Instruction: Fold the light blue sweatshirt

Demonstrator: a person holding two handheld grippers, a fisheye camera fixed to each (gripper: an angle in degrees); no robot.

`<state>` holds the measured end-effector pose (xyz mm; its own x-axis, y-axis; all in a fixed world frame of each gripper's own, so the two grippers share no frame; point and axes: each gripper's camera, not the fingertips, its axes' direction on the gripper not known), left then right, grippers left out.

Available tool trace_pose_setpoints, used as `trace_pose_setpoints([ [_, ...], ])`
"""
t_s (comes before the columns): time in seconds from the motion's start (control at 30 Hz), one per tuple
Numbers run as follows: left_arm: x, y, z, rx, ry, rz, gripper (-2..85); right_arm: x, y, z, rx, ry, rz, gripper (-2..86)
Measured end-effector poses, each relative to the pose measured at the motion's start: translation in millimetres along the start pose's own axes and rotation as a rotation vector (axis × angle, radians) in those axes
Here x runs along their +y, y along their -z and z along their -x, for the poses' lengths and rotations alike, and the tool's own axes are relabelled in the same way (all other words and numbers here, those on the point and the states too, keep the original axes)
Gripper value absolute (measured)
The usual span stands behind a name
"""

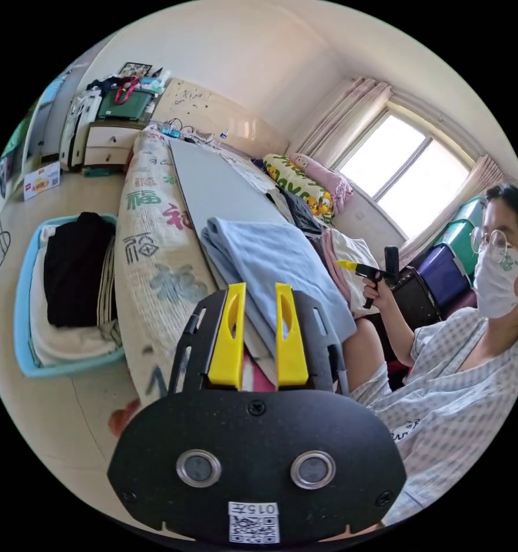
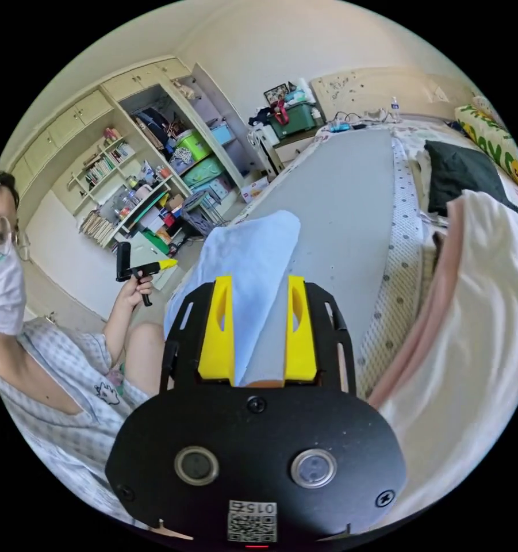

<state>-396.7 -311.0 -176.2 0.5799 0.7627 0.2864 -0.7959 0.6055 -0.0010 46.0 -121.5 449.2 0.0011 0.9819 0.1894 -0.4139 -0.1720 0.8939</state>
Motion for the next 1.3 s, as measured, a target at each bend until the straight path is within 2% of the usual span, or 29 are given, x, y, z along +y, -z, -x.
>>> trace_pose_setpoints([
  [0.13, -70, -37, 64, 0.097, 0.049, 0.129, 12.6, -71, -106, -60, -0.116, -0.016, 0.226, 20.8],
  [0.23, -93, -54, 87, 0.116, 0.081, 0.134, 16.4, -83, -164, -89, -0.261, -0.079, 0.283, 20.1],
  [0.37, -107, -68, 107, 0.228, 0.205, 0.137, 20.1, -100, -243, -105, -0.224, -0.137, 0.404, 18.4],
  [0.57, -122, -66, 126, 0.305, 0.357, 0.101, 16.1, -132, -365, -106, -0.269, -0.153, 0.578, 17.0],
  [0.67, -128, -65, 132, 0.348, 0.429, 0.191, 11.8, -135, -413, -100, -0.217, -0.146, 0.640, 15.5],
  [0.8, -145, -46, 121, 0.305, 0.438, 0.259, 8.7, -130, -456, -87, -0.181, -0.140, 0.677, 12.8],
  [0.9, -178, -18, 95, 0.257, 0.374, 0.292, 8.0, -126, -470, -65, -0.173, -0.105, 0.619, 11.8],
  [1.03, -240, 42, 59, 0.321, 0.342, 0.225, 7.8, -121, -453, -46, -0.270, -0.095, 0.380, 11.4],
  [1.17, -336, 102, -15, 0.266, 0.076, 0.175, 7.7, -119, -428, -33, -0.366, -0.005, 0.116, 11.3],
  [1.3, -413, 122, -83, 0.208, -0.114, 0.140, 7.8, -114, -414, -47, -0.413, 0.069, -0.080, 11.4],
])
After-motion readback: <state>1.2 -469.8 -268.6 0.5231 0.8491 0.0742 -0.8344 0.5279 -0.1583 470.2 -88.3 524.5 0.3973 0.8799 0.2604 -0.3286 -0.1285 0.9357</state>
